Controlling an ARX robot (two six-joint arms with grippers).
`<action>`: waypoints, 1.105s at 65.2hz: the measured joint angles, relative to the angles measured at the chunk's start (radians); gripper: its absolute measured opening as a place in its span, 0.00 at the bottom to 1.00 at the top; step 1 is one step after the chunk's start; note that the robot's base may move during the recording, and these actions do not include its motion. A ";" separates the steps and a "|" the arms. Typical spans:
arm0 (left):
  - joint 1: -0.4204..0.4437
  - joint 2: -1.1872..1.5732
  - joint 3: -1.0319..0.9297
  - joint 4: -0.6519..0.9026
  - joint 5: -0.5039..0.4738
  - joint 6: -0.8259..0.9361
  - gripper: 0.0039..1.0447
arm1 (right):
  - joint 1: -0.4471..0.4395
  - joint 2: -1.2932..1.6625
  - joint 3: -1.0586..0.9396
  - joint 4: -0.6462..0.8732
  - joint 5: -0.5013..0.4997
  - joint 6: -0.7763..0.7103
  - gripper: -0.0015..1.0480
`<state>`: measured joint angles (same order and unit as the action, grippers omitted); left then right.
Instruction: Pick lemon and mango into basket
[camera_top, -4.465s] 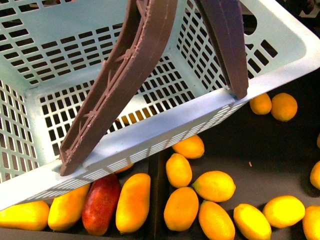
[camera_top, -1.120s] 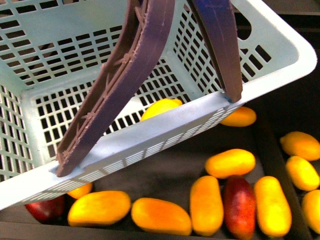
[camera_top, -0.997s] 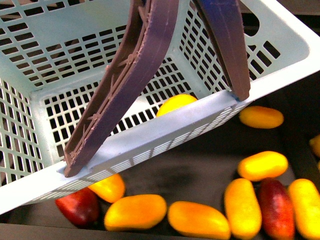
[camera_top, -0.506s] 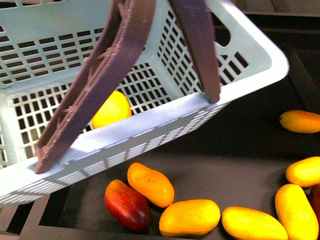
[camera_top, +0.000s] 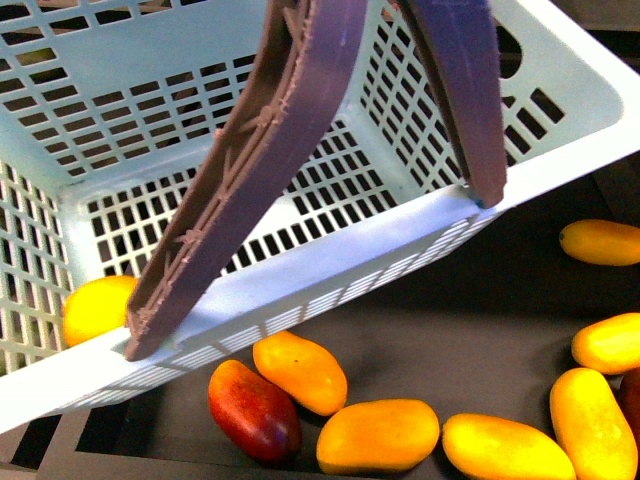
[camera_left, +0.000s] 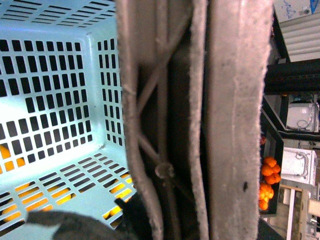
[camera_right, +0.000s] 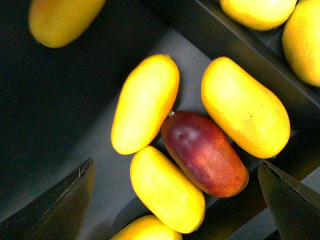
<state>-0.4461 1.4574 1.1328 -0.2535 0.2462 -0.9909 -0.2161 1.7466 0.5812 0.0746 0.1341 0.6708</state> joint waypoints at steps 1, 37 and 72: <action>0.000 0.000 0.000 0.000 -0.003 0.001 0.13 | 0.000 0.031 0.008 0.008 -0.002 0.008 0.92; -0.001 0.000 0.000 0.000 0.012 0.000 0.13 | 0.024 0.406 0.241 0.035 -0.007 0.105 0.92; -0.001 0.000 0.000 0.000 0.012 0.000 0.13 | 0.064 0.608 0.459 -0.032 0.003 0.173 0.92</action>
<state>-0.4469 1.4574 1.1328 -0.2535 0.2581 -0.9913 -0.1520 2.3543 1.0397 0.0429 0.1375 0.8436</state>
